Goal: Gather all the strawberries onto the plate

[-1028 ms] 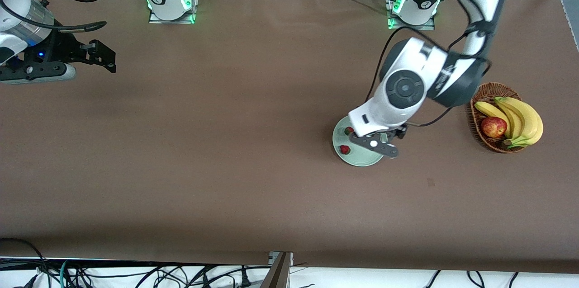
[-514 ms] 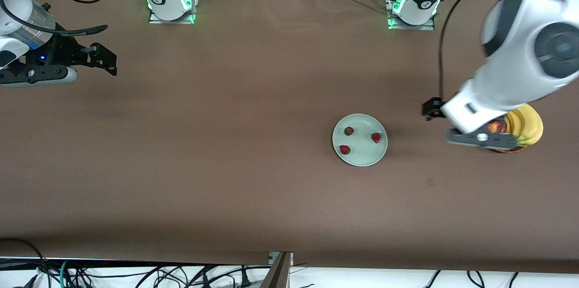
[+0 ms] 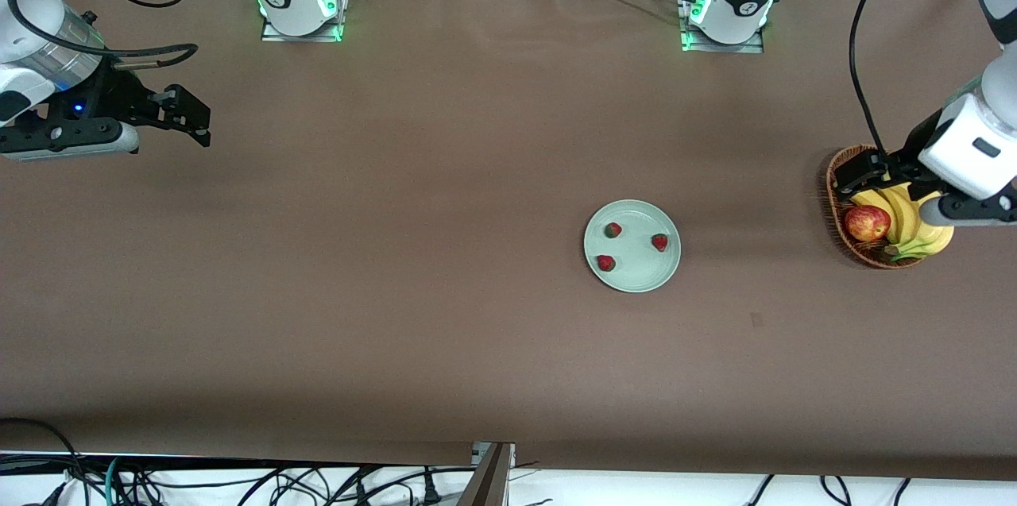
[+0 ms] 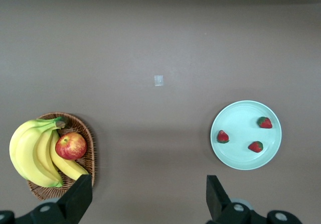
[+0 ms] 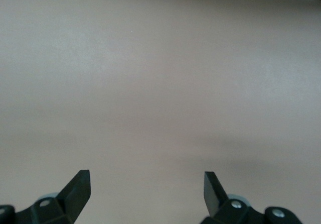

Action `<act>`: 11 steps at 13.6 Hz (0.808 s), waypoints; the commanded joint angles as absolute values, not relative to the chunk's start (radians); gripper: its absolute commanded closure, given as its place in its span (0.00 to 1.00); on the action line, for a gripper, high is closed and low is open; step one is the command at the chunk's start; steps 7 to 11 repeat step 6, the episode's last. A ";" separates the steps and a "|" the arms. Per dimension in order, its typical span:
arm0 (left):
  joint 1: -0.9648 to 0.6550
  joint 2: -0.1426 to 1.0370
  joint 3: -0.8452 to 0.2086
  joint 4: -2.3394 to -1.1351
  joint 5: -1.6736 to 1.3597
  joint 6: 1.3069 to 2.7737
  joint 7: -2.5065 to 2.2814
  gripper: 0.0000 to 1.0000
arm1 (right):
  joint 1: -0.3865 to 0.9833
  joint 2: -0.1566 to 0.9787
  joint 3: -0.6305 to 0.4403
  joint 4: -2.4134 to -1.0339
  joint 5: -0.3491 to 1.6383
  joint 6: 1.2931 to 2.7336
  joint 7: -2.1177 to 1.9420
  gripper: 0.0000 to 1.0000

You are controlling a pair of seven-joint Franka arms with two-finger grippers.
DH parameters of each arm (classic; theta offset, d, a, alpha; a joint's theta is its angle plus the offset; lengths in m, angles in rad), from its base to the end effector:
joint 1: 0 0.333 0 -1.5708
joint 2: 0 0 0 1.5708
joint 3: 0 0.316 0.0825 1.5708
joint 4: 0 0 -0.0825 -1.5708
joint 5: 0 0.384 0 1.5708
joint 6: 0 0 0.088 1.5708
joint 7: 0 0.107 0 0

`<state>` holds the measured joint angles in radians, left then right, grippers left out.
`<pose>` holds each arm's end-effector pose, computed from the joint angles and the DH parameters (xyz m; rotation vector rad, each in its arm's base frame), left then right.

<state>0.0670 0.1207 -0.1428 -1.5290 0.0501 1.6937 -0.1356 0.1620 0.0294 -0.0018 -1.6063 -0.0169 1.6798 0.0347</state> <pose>0.6006 -0.0358 0.5864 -3.1117 -0.0875 -0.0754 0.5659 0.0898 0.6009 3.1220 0.1985 0.0712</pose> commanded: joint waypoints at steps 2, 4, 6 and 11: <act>0.046 -0.048 -0.080 -1.736 0.021 1.730 -0.112 0.00 | 0.166 0.035 0.000 -1.591 -0.037 1.672 0.041 0.00; 0.037 -0.048 -0.075 -1.733 0.037 1.715 -0.077 0.00 | 0.166 0.035 0.000 -1.591 -0.037 1.677 0.041 0.00; 0.037 -0.046 -0.075 -1.726 0.035 1.697 -0.077 0.00 | 0.166 0.037 0.000 -1.589 -0.037 1.683 0.041 0.00; 0.037 -0.046 -0.075 -1.726 0.035 1.697 -0.077 0.00 | 0.166 0.037 0.000 -1.589 -0.037 1.683 0.041 0.00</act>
